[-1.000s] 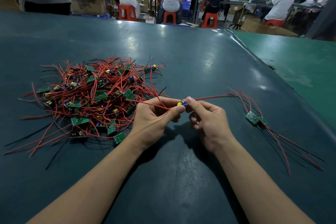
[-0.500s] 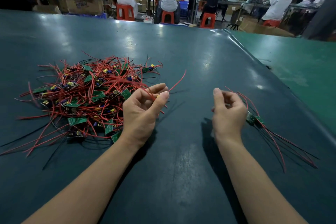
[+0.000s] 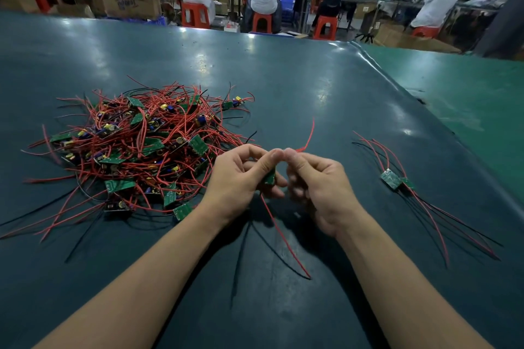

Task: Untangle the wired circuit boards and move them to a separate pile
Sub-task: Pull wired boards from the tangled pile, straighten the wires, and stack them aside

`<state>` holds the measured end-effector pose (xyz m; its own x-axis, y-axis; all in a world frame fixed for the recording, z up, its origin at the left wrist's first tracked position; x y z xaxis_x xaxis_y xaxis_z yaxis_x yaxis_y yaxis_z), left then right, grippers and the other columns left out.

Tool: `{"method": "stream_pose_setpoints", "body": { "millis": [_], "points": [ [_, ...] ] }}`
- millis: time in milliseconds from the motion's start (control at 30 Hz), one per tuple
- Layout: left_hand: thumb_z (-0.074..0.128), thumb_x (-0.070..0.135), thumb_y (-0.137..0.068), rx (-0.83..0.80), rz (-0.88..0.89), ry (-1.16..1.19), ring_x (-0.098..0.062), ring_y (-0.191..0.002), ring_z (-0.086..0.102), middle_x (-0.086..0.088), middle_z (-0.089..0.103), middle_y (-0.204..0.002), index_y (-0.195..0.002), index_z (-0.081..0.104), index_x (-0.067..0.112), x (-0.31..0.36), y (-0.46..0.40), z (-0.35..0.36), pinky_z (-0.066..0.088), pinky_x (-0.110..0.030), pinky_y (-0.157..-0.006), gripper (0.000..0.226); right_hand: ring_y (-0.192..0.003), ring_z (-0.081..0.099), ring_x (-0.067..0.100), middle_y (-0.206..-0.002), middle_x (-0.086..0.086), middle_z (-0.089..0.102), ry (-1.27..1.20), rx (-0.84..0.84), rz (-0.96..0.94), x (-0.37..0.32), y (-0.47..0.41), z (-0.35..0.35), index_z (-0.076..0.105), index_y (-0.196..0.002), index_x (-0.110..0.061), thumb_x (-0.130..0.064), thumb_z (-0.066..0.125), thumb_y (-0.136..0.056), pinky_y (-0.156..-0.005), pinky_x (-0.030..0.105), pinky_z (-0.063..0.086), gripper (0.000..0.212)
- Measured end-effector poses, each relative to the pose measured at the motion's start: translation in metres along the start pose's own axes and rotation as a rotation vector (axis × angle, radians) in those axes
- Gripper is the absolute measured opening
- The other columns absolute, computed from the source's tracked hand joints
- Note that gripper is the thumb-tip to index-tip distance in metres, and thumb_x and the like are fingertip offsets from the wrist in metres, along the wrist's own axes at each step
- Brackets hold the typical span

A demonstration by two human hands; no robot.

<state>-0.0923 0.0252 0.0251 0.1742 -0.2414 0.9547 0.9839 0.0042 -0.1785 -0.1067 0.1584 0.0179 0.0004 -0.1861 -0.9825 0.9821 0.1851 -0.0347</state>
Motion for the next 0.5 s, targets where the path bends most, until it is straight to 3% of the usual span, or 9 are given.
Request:
{"method": "stream_pose_setpoints", "body": {
  "millis": [100,233,333,500],
  "points": [
    [0.066,0.024,-0.079,-0.049,-0.054,0.005,-0.021,-0.049,0.065,-0.013,0.07,-0.065,-0.095,0.057,-0.003,-0.0036,-0.0009,0.0006,0.055,-0.025,-0.053,0.033,-0.044,0.031,0.009,-0.052,-0.004,0.04,-0.04,0.091,0.006,0.0002,-0.0038,-0.0066,0.079,-0.079,-0.015,-0.022,0.067,-0.089,-0.042,0.019,0.026,0.018],
    [0.066,0.016,-0.08,-0.152,-0.096,0.038,-0.021,-0.059,0.069,-0.013,0.072,-0.073,-0.087,0.068,0.002,-0.006,-0.0013,0.0021,0.057,-0.025,-0.062,0.016,-0.058,0.041,0.016,-0.056,-0.003,0.045,-0.125,0.066,0.059,0.0026,-0.0054,-0.006,0.079,-0.083,-0.016,-0.024,0.066,-0.089,-0.06,0.027,0.036,0.016],
    [0.067,0.015,-0.079,-0.15,-0.086,0.018,-0.021,-0.058,0.067,-0.013,0.071,-0.072,-0.084,0.068,0.001,-0.0061,-0.0019,0.0008,0.057,-0.025,-0.059,0.015,-0.05,0.046,0.013,-0.059,0.003,0.053,-0.067,0.004,0.081,0.0068,-0.002,-0.0015,0.079,-0.087,-0.015,-0.025,0.067,-0.087,-0.043,0.017,0.031,0.015],
    [0.069,0.02,-0.074,-0.169,-0.138,-0.048,-0.019,-0.045,0.059,-0.013,0.068,-0.063,-0.076,0.061,0.003,-0.005,-0.0007,-0.0005,0.05,-0.022,-0.049,0.019,-0.041,0.024,0.008,-0.049,-0.005,0.032,-0.07,0.11,0.036,0.003,-0.0053,-0.0085,0.079,-0.079,-0.013,-0.019,0.065,-0.091,-0.039,0.017,0.021,0.019]
  ]
}}
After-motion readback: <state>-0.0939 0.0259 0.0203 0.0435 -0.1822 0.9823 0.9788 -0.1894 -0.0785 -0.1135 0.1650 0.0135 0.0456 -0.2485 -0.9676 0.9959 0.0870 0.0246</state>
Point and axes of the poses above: each hand's wrist, its own y-axis away from the middle knuckle, its own z-axis out of the palm, x = y × z, the point moved 4 cm from there along -y, towards the middle knuckle
